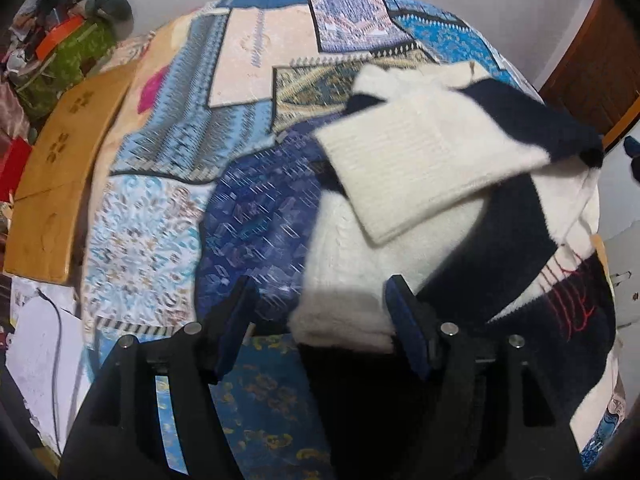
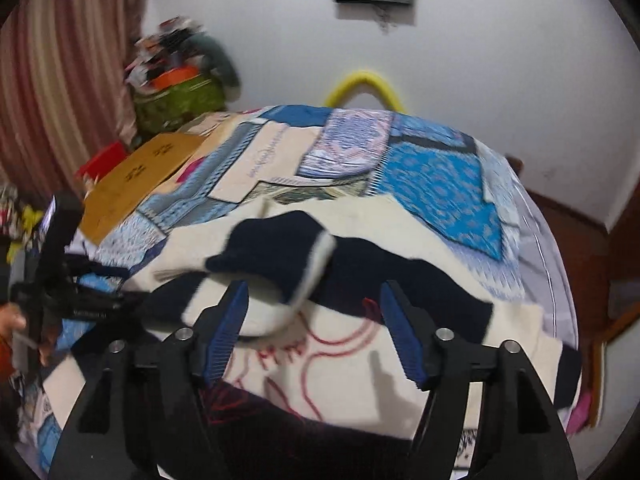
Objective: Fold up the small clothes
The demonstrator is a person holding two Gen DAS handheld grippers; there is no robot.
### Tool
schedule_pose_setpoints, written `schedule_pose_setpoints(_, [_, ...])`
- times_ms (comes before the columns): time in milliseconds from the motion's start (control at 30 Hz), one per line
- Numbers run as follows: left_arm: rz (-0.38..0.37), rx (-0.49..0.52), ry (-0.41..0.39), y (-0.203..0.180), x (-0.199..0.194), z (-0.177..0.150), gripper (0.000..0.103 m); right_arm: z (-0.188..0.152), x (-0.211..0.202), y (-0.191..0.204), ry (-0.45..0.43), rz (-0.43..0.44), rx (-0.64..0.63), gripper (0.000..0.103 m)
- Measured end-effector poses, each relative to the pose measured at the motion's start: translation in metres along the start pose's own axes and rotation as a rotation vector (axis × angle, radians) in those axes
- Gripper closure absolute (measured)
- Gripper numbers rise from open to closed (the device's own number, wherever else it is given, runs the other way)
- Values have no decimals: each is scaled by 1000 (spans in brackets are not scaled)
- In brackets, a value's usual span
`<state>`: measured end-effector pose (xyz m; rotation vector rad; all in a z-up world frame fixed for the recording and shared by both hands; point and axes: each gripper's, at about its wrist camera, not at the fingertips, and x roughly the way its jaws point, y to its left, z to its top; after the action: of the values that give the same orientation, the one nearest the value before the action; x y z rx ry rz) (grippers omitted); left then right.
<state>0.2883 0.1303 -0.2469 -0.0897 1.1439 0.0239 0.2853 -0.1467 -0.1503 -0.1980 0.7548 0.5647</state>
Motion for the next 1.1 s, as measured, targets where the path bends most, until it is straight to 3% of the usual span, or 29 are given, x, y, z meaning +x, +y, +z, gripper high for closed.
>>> schedule_pose_setpoints(133, [5,-17,-28,11,-8,6,36,5,27,18,50,-2,-64,37])
schedule_pose_setpoints(300, [4,-35,11,18,3,12,36,4,69,23,147,-43,-86,38])
schedule_pose_setpoints(467, [0,-3,34,11,17,11,36,11,84,28,127,-67,-97,39])
schedule_pose_setpoints(567, [5,22,36,6,21,10,36,16,85,35,95,-92,-122,56])
schedule_pose_setpoints(633, [17,41,32,2,22,9,36,20,90,37,91,-121,-141,83])
schedule_pose_setpoints(700, [32,60,28,-1,23,8,35,23,93,35,90,-137,-129,93])
schedule_pose_setpoints(1100, [25,8,37,7,30,4,23,37,53,-17,-48,-204,95,95])
